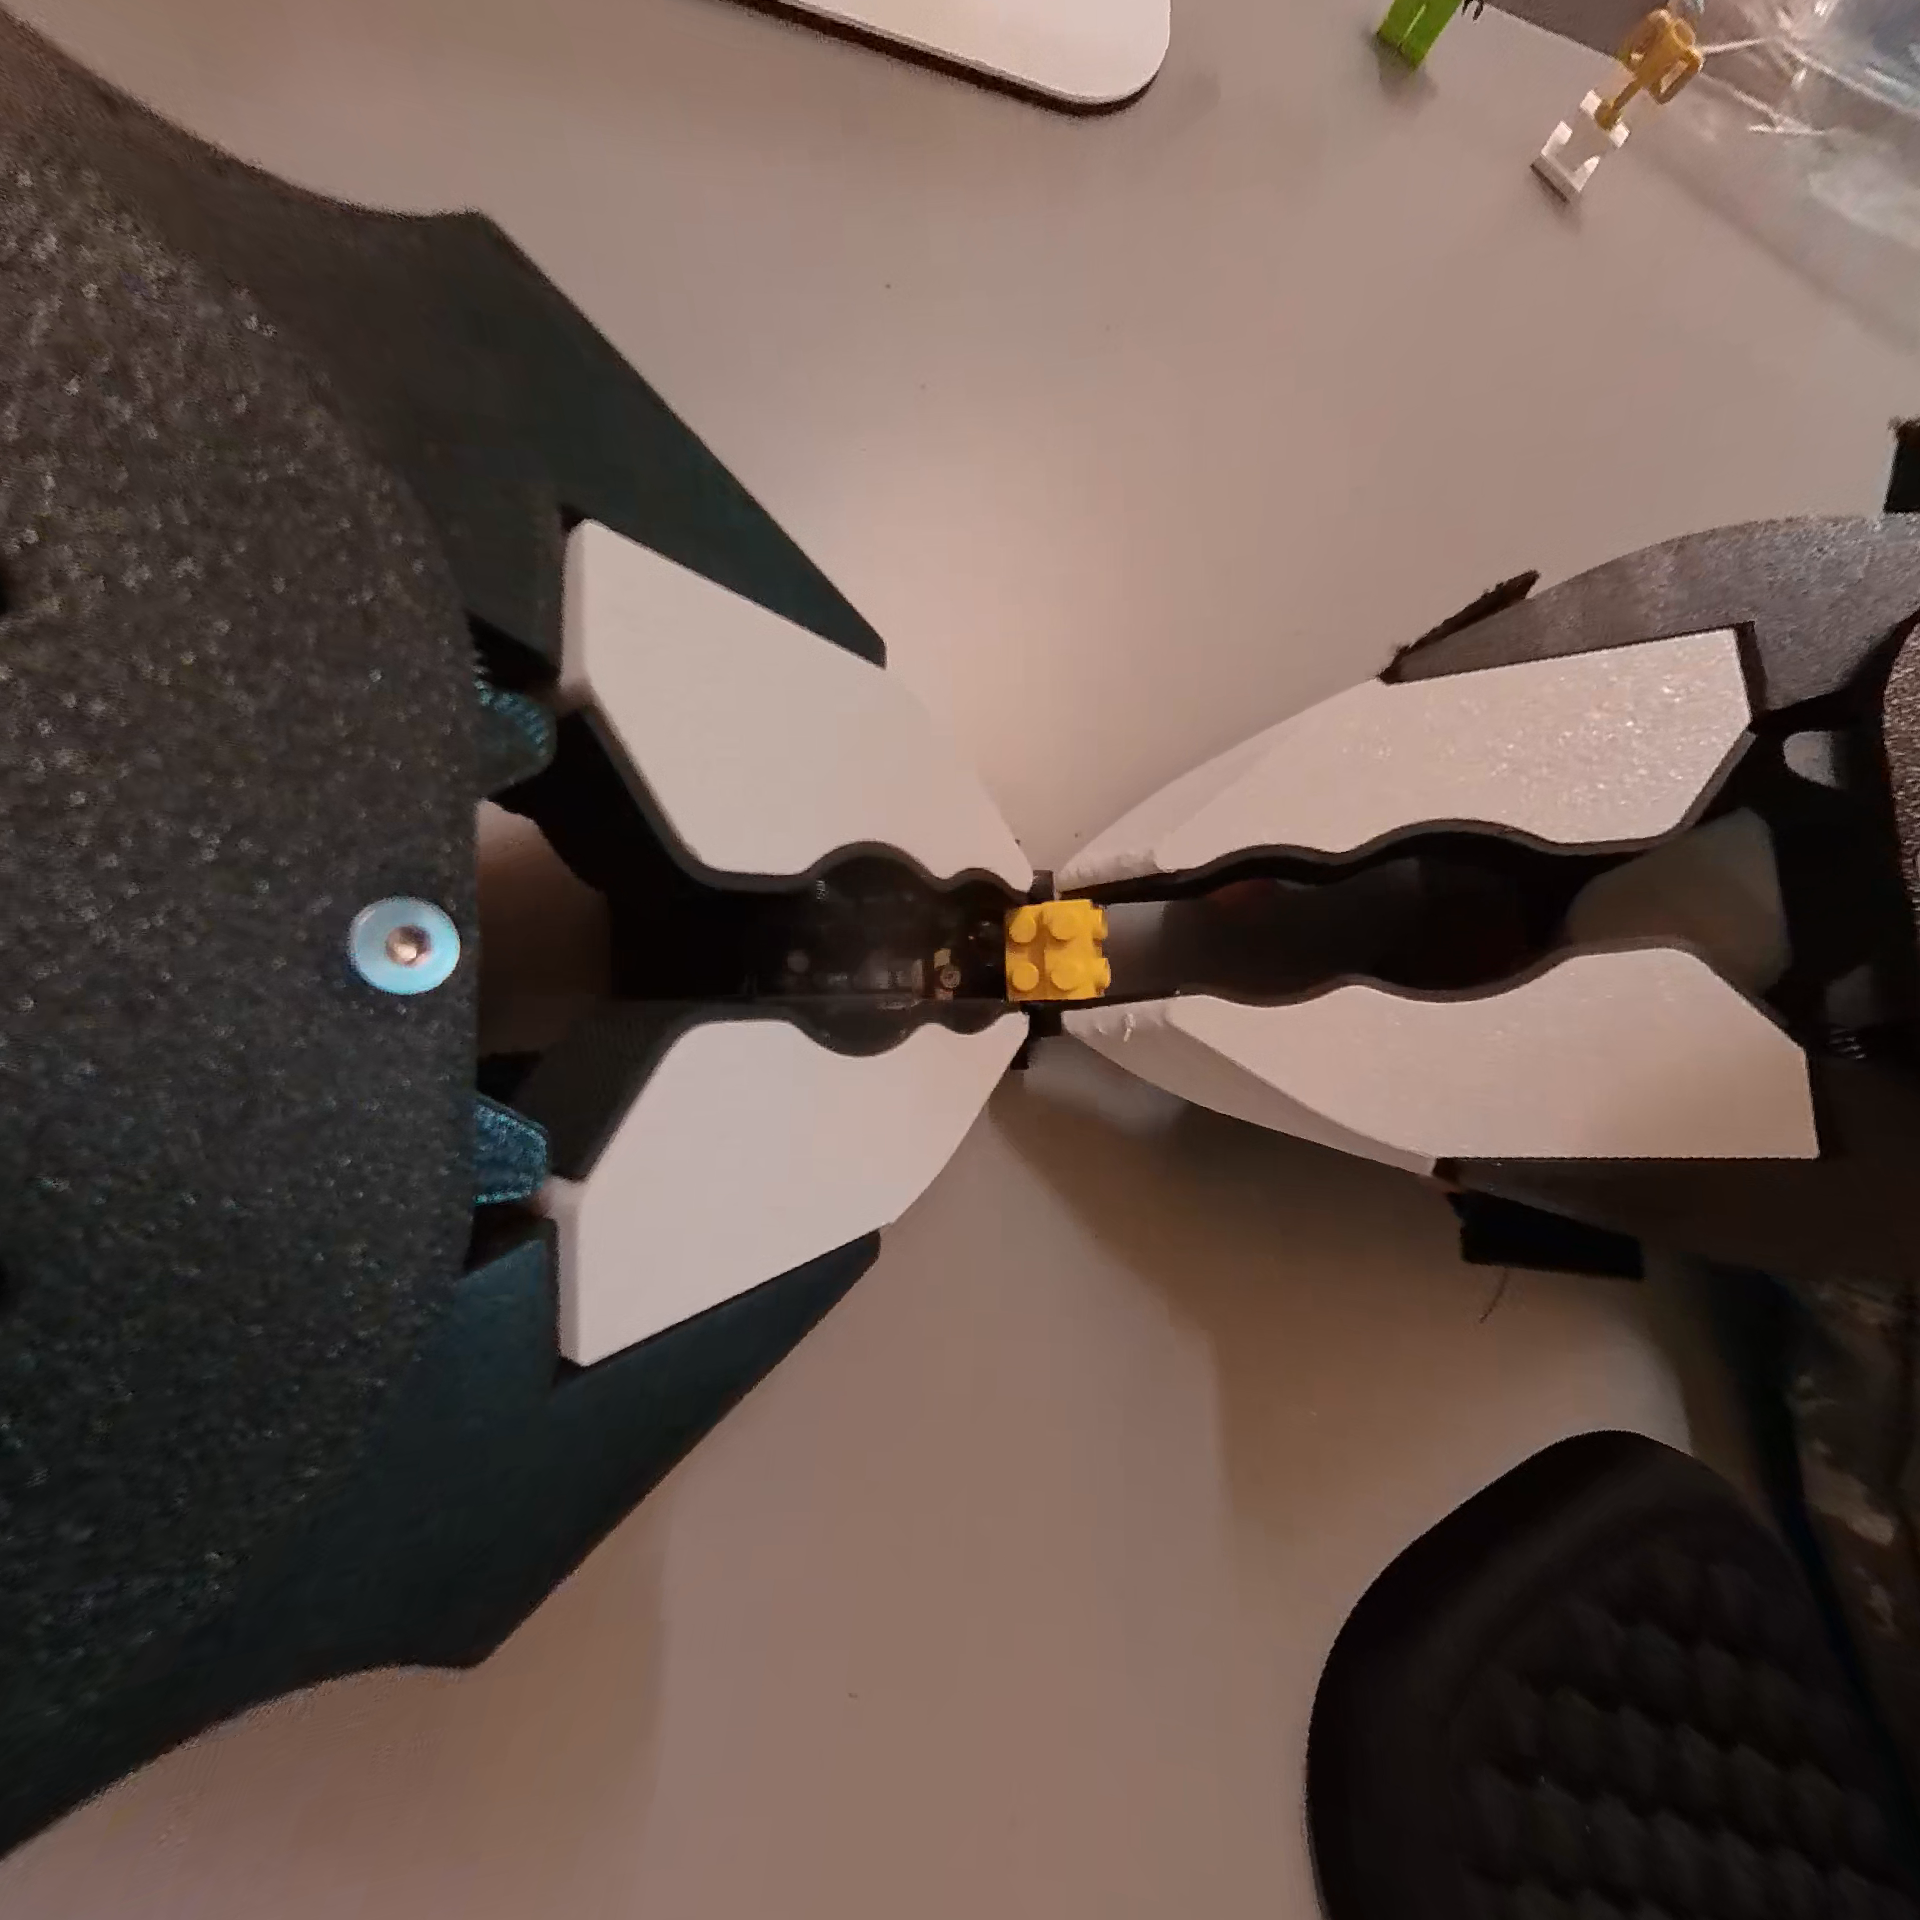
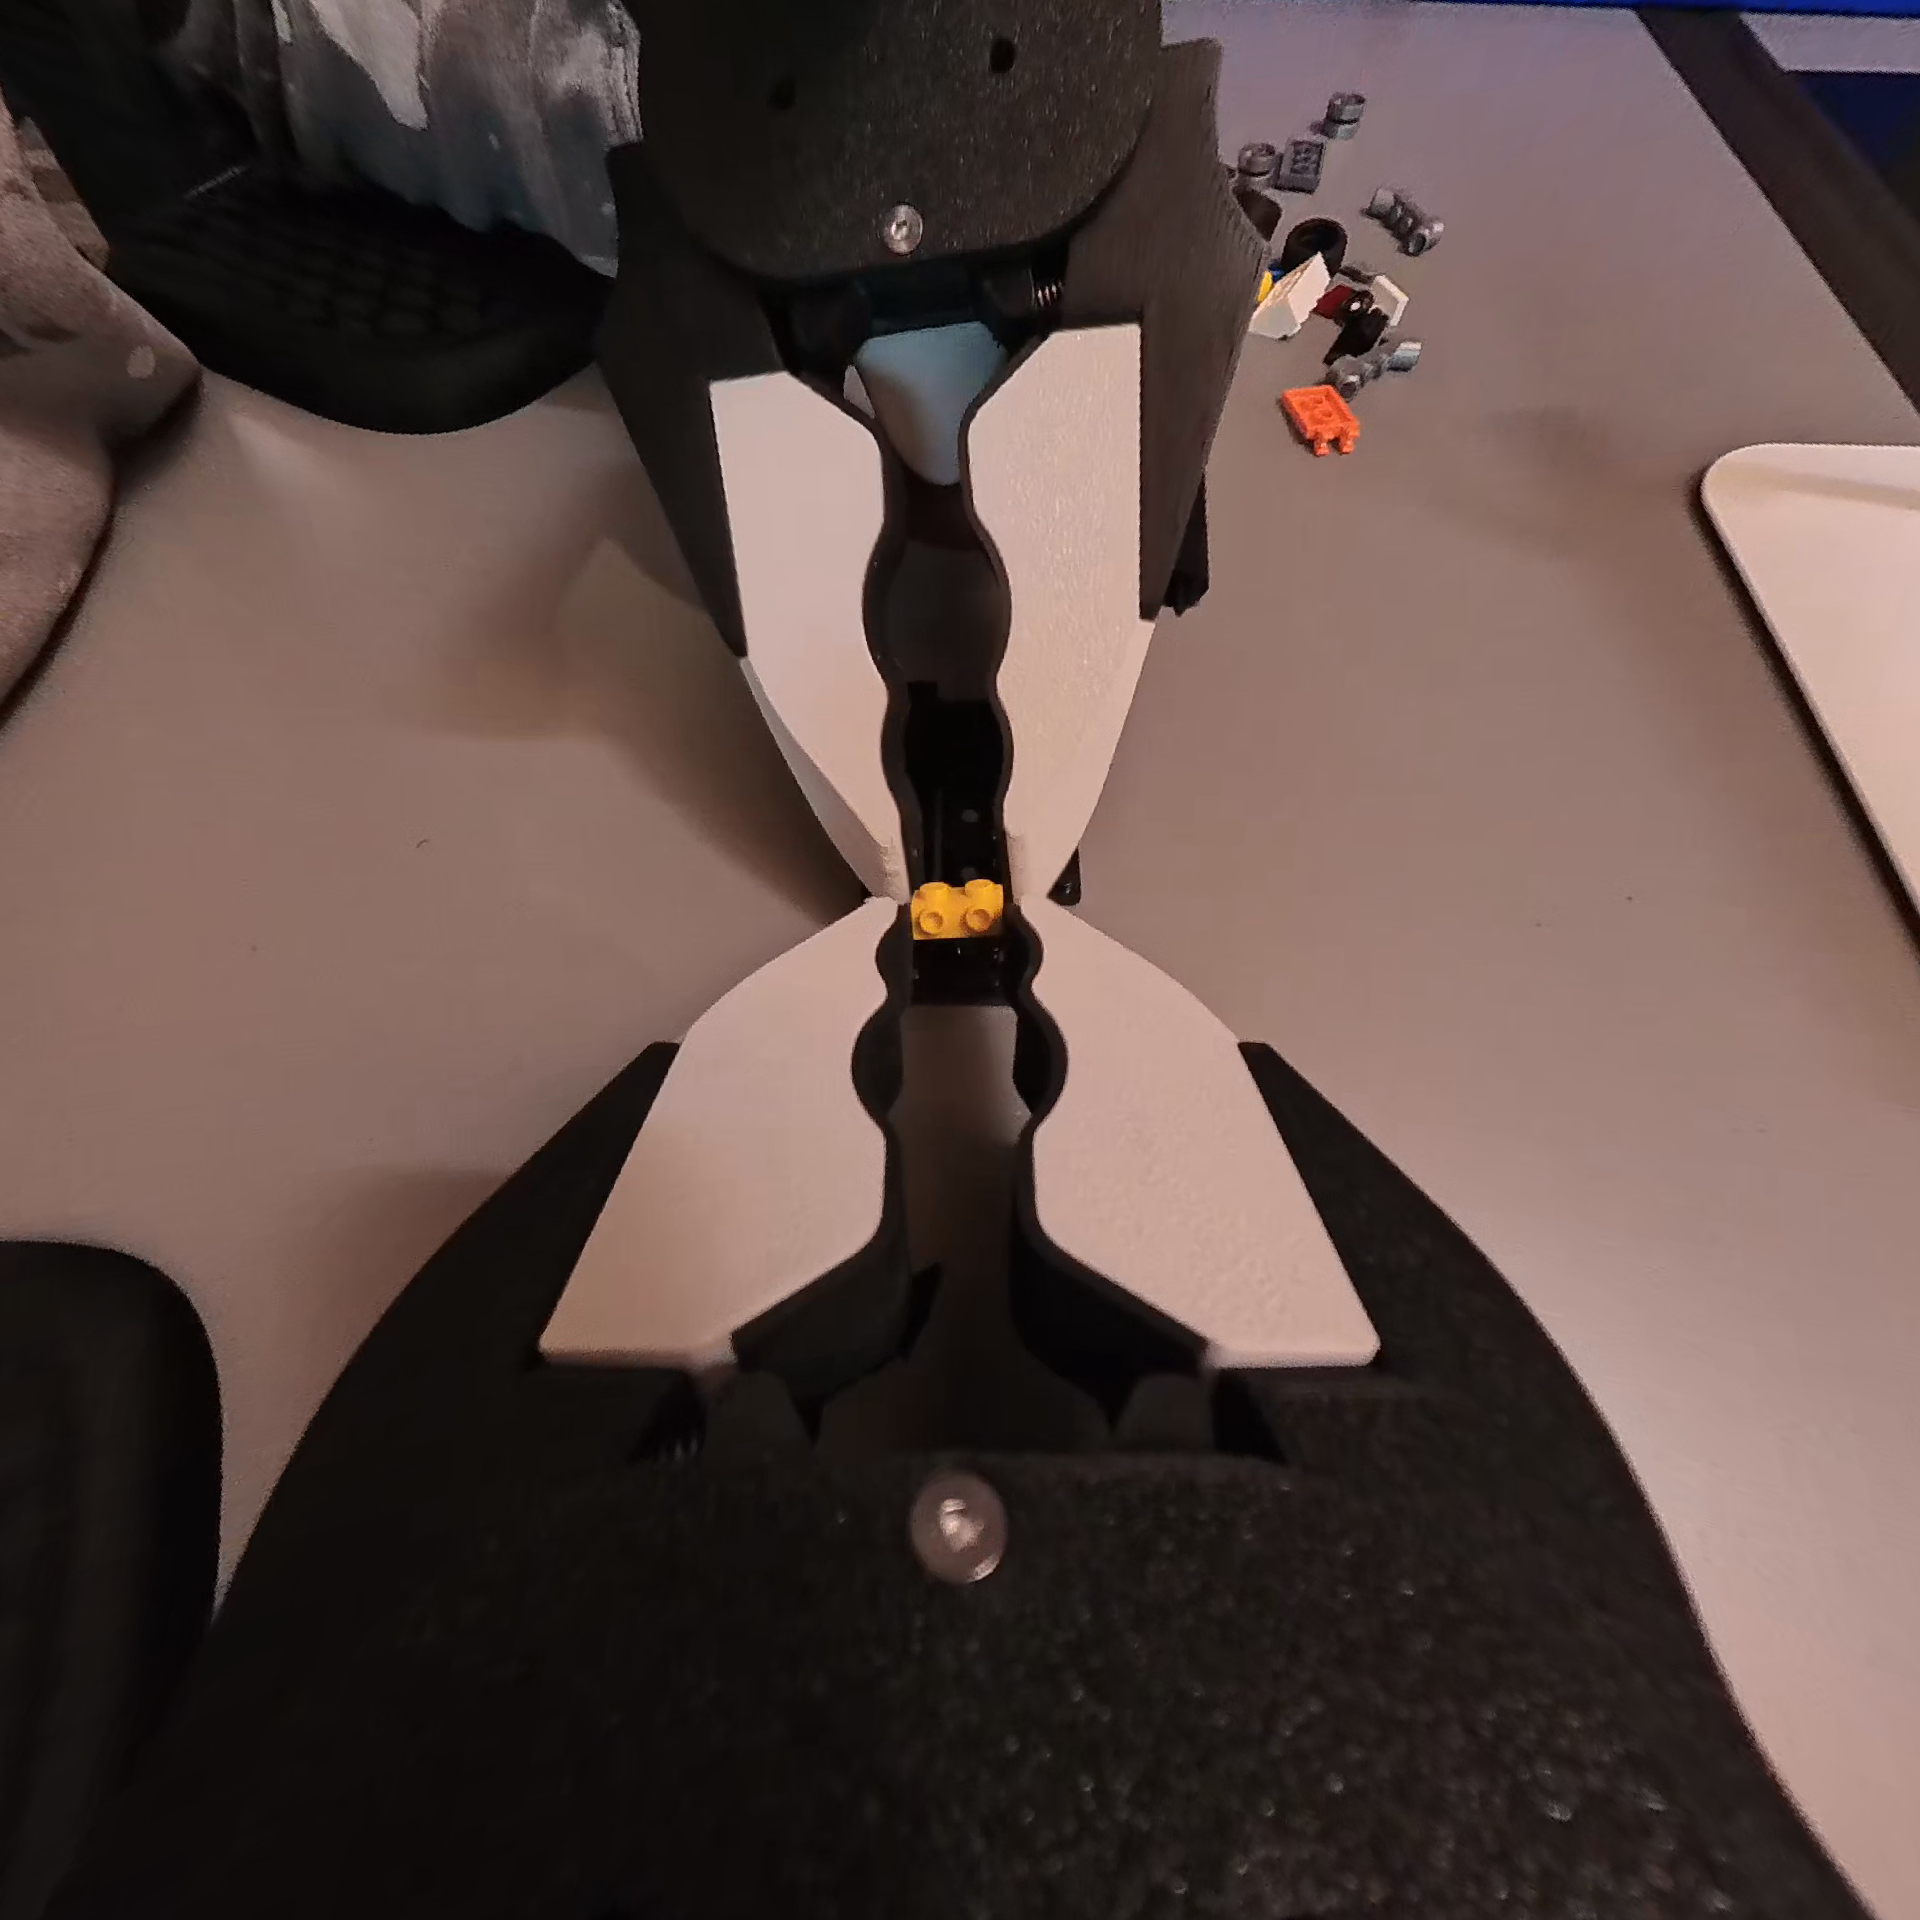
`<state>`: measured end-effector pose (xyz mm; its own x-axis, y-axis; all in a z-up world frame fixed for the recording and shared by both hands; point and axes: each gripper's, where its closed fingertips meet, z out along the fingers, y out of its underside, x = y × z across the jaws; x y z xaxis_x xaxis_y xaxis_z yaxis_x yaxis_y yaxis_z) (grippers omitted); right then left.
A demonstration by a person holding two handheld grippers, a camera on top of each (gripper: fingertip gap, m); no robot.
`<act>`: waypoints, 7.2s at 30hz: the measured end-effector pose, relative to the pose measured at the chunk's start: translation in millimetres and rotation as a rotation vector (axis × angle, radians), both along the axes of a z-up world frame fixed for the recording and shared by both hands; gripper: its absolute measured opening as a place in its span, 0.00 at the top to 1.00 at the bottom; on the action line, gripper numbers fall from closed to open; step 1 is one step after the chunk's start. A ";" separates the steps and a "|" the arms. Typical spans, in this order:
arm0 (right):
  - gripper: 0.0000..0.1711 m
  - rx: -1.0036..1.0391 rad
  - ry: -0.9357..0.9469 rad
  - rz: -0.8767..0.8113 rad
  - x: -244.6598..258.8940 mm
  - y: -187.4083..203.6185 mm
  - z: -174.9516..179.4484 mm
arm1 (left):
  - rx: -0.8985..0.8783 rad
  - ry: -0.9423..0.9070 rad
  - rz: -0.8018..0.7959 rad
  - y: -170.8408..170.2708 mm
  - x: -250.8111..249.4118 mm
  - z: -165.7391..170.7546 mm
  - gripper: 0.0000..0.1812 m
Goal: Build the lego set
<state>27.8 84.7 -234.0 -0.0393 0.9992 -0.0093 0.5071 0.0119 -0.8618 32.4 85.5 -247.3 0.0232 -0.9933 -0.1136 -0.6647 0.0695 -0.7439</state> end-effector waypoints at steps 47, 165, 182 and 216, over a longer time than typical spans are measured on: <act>0.90 0.018 -0.209 0.153 1.0 7.8 -13.8 | -0.121 0.394 -0.021 -5.2 -31.0 -16.6 0.68; 0.90 -1.153 0.348 -0.293 -35.2 -53.3 52.3 | 0.123 0.047 0.019 -56.1 -56.3 56.3 0.73; 0.90 -1.149 0.423 -0.324 -36.6 -63.3 63.7 | 0.254 -0.001 0.035 -64.4 -55.0 66.1 0.73; 0.91 -1.015 0.555 -0.137 -24.2 -58.1 95.7 | -1.057 -0.763 0.285 -60.0 -48.1 96.1 0.96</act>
